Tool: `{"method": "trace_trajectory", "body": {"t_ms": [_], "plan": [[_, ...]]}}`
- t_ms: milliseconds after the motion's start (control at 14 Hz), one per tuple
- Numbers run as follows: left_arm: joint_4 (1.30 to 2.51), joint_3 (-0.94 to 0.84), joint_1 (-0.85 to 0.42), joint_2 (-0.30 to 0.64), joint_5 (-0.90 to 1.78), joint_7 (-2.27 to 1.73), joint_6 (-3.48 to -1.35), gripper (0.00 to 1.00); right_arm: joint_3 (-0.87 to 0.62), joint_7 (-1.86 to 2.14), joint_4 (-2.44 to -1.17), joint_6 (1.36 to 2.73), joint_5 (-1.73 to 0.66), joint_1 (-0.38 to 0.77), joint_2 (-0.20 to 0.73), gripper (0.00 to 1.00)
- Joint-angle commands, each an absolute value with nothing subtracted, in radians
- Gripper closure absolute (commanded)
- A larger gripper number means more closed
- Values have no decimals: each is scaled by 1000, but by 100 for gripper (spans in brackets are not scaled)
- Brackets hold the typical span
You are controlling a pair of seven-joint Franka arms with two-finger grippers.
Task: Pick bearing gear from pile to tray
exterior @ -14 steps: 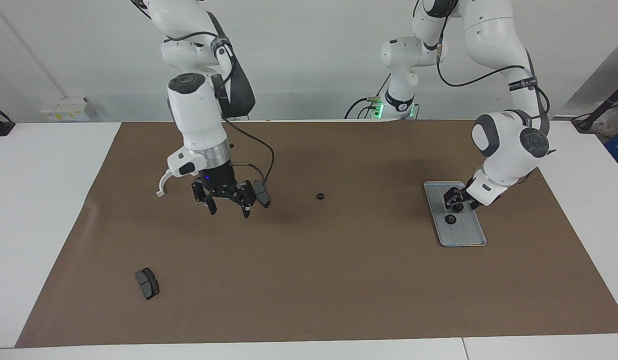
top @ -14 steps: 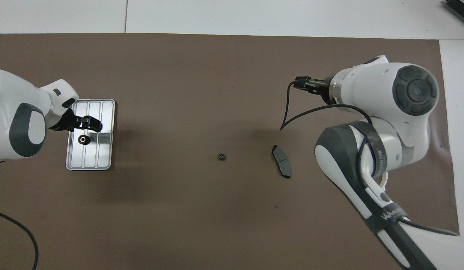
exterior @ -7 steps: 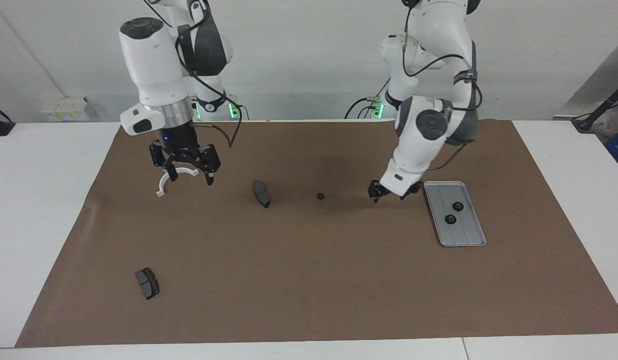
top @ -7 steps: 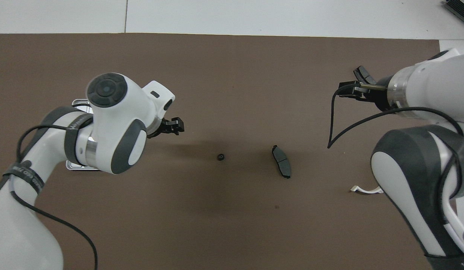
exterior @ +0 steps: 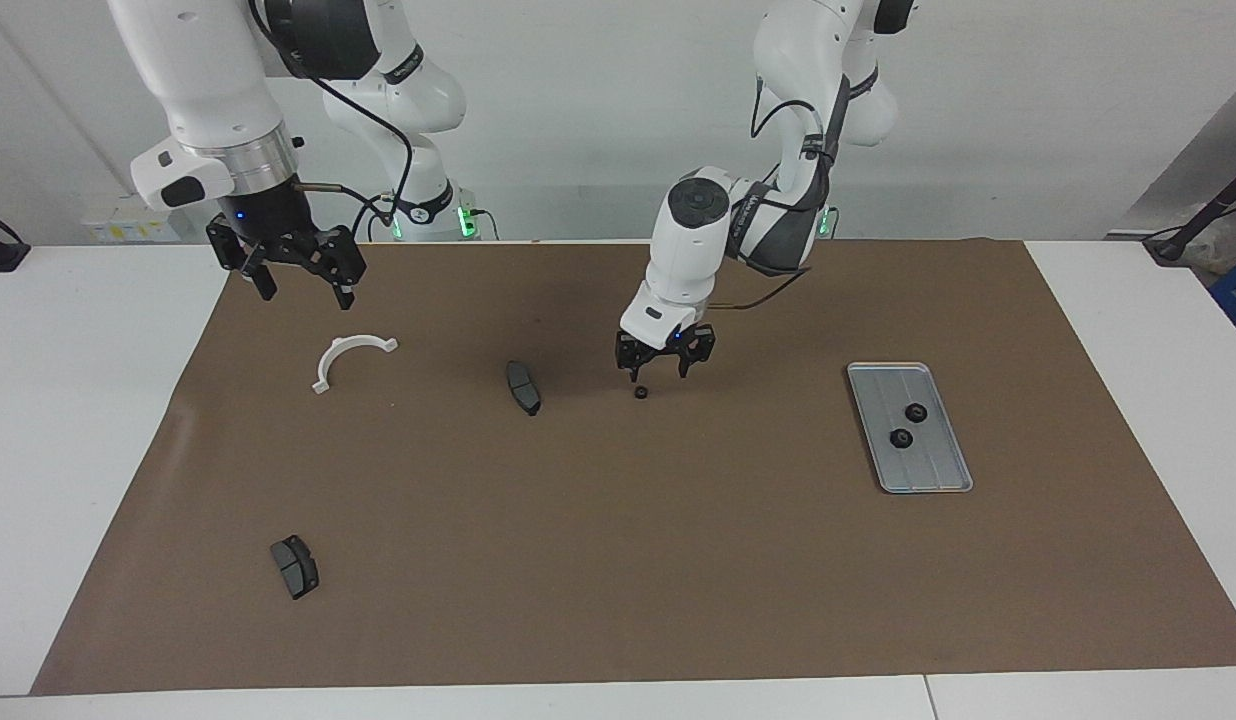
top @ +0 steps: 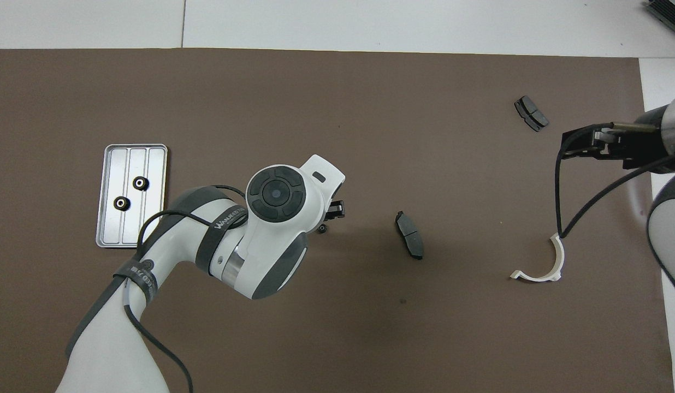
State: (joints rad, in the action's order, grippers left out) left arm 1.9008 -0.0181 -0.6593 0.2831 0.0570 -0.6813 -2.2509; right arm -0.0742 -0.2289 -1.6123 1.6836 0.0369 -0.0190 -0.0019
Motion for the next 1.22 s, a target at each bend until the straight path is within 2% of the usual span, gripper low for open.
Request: {"method": "trace_trajectory", "body": {"t_ms": [0,501,1146], "plan": [[1924,2,-683,298,57,-667,-2309,20,-83,-207,-1572,1629,14,-26,23,0],[1945,-2,-680,299,57,-566,-2325,22,-91,-204,-1591,1571,15,-17,9,0],[1959,-2,-672,302,58,-506,-2329,23,-91,-206,-1591,1582,14,-23,9,0]]}}
